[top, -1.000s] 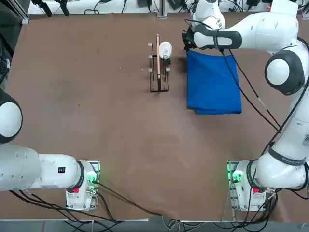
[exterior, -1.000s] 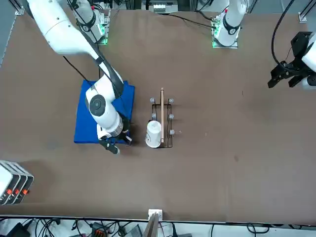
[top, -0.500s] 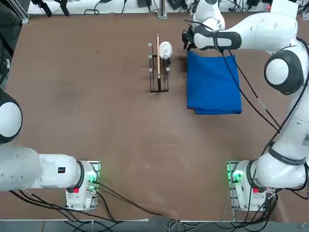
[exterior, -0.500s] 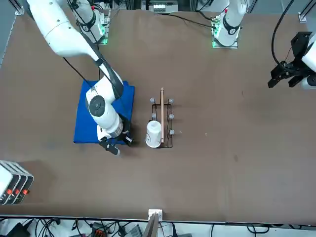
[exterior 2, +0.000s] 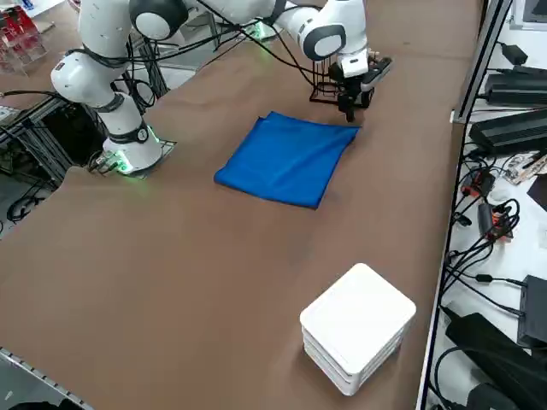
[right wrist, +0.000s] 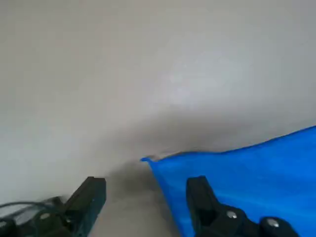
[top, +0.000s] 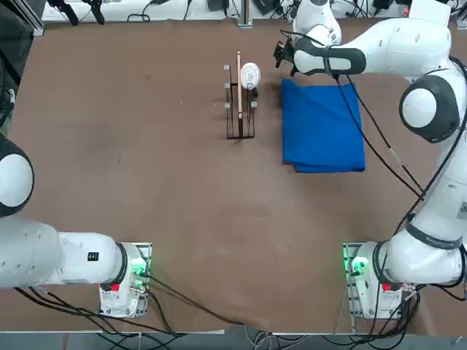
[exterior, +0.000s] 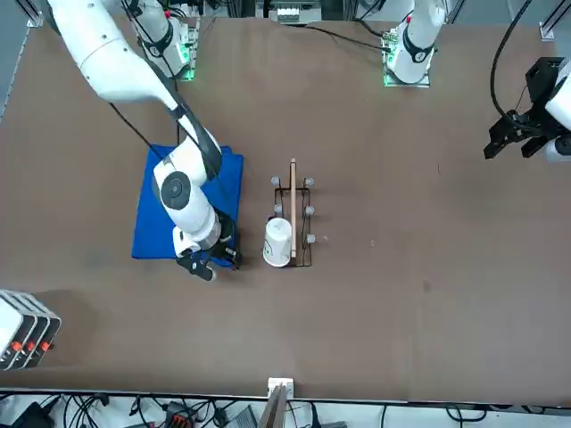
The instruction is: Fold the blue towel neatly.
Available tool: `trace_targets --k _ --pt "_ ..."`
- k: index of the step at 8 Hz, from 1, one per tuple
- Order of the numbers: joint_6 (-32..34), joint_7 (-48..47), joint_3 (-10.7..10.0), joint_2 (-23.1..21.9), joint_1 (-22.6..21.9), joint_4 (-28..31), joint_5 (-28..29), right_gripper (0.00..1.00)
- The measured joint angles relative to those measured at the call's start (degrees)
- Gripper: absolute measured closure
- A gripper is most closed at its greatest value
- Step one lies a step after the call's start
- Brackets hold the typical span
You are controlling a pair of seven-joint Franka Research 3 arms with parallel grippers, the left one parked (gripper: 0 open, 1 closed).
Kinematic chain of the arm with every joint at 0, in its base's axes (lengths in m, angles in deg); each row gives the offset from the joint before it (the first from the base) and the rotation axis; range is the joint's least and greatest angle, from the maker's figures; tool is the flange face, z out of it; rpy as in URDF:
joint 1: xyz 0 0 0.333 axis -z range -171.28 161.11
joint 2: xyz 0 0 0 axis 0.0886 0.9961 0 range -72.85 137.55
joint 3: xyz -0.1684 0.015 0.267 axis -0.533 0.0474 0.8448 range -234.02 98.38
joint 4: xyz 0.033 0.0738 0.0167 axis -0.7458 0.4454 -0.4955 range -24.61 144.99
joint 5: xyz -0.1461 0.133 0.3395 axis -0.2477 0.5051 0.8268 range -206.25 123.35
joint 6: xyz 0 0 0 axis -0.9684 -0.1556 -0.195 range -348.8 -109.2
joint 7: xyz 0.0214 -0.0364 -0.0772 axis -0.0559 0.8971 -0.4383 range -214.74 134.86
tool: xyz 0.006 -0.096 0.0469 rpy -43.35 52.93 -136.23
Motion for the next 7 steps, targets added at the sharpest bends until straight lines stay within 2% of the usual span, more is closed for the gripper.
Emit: trace_targets --k 3,7 --pt "10.2 7.5 0.0 -1.8 2.2 -3.9 -0.4 0.0" --pt "22.5 23.0 0.1 -9.2 6.5 -6.2 0.3 0.0"
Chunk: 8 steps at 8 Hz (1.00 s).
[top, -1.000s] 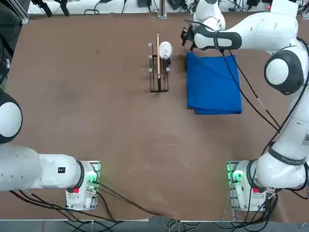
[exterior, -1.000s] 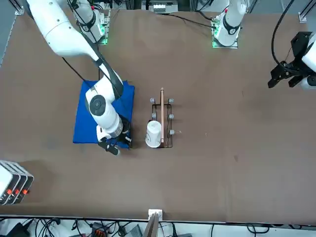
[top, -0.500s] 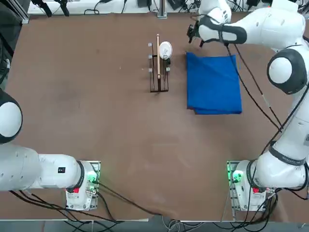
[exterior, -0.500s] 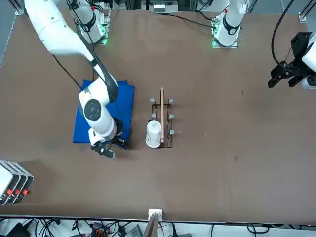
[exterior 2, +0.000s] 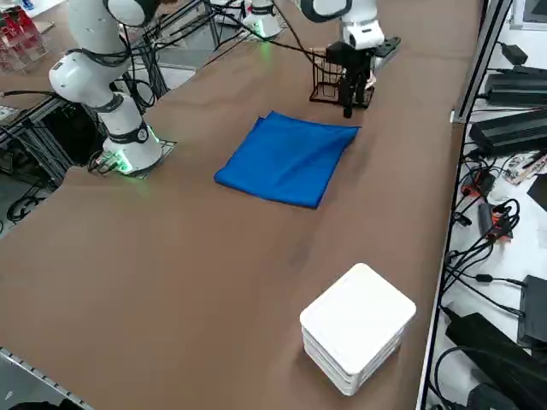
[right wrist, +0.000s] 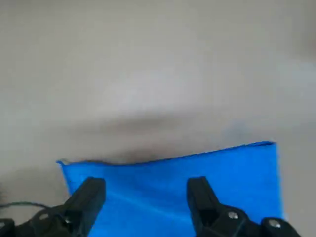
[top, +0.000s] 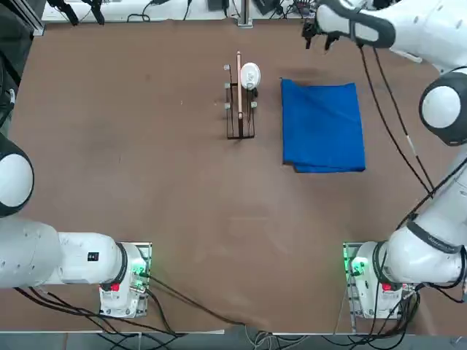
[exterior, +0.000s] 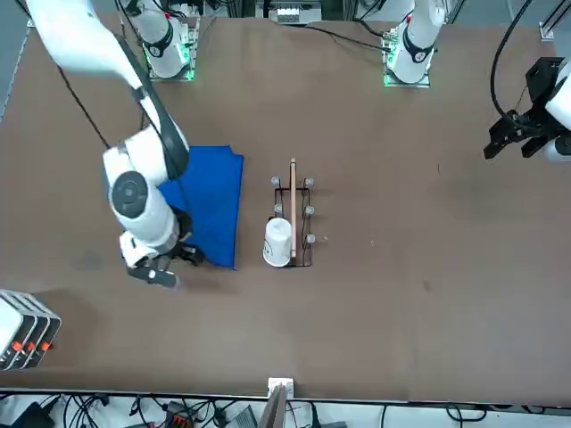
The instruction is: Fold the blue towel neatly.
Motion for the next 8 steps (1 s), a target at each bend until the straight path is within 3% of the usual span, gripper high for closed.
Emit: trace_targets --k 4,8 --pt "7.5 16.8 0.0 -6.8 8.1 -0.2 2.6 0.0" --pt "13.7 28.9 -0.4 -11.7 12.5 -0.3 7.6 0.0"
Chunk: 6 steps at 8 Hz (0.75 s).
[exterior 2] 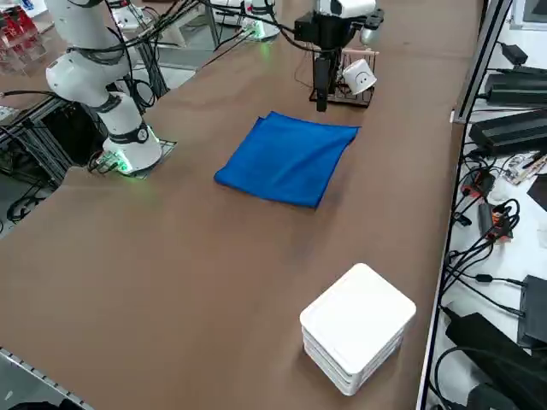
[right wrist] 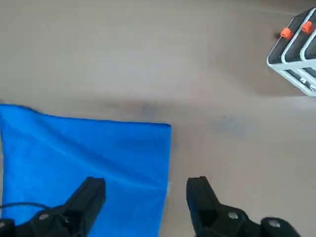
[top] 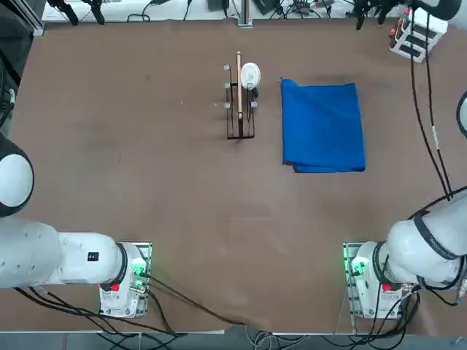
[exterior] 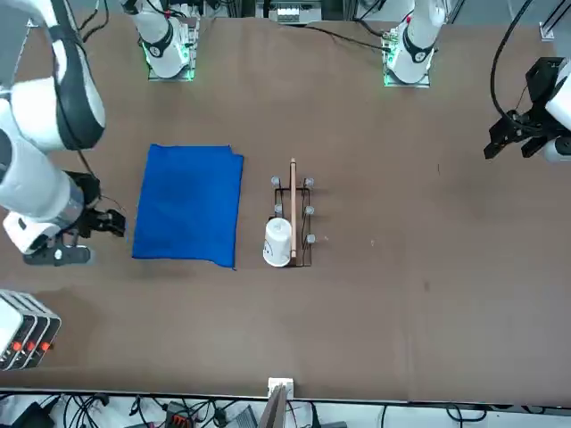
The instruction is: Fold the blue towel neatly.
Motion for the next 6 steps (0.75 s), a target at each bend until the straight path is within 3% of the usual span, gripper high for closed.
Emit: trace_targets --k 1,4,6 --pt "0.4 3.5 -2.1 -1.4 0.4 0.0 3.7 0.0" --pt "4.6 10.7 -16.2 -6.7 -5.0 0.2 13.6 0.0" --pt "5.3 10.7 -22.3 -9.9 -9.9 0.8 16.5 0.0"
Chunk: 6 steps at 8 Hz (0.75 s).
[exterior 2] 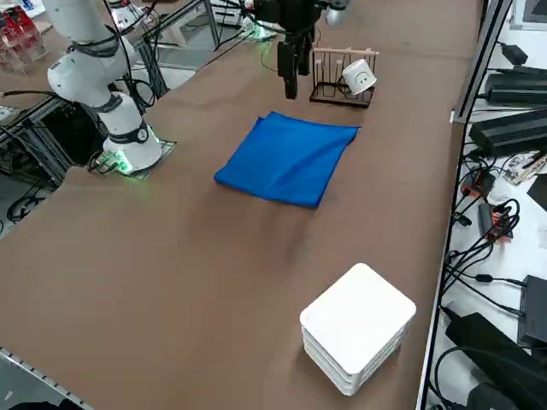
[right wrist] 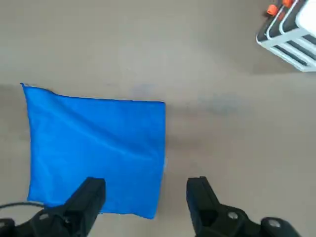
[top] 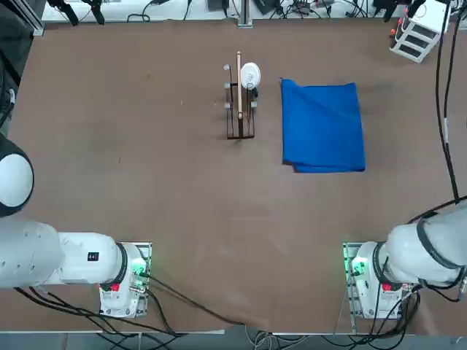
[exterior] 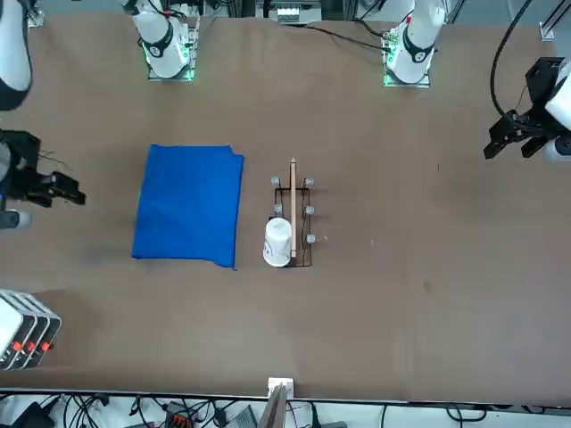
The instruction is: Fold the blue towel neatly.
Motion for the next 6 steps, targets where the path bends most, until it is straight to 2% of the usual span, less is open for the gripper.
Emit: trace_targets --k 3,6 --pt "2.3 0.0 -6.4 -4.9 -6.0 0.5 1.9 0.0" --pt "1.7 -0.4 -9.4 -11.5 -10.1 7.1 1.7 0.0"
